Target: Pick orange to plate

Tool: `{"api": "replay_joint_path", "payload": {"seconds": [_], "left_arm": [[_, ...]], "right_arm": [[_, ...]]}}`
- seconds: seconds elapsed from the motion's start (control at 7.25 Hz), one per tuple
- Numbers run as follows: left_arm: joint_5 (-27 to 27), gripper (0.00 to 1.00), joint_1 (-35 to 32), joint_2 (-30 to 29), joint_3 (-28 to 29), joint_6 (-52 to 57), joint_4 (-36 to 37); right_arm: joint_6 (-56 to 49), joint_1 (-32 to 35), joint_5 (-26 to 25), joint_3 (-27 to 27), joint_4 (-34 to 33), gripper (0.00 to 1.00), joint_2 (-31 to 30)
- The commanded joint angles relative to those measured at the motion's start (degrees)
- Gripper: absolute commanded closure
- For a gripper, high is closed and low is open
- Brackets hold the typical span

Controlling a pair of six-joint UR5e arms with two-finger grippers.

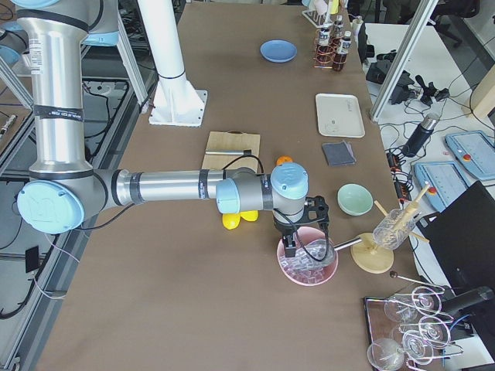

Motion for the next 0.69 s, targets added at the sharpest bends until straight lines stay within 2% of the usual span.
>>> {"api": "replay_joint_path", "payload": {"seconds": [0.0, 0.55], "left_arm": [[0.0, 0.02, 0.0, -0.2, 0.2, 0.0, 0.1], [0.0, 0.02, 0.0, -0.4, 0.3, 0.0, 0.1]], "right_arm": [[0.0, 0.0, 0.0, 0.0, 0.0, 0.0, 0.0], [0.1, 0.0, 0.1, 0.3, 0.0, 0.0, 0.0]]}}
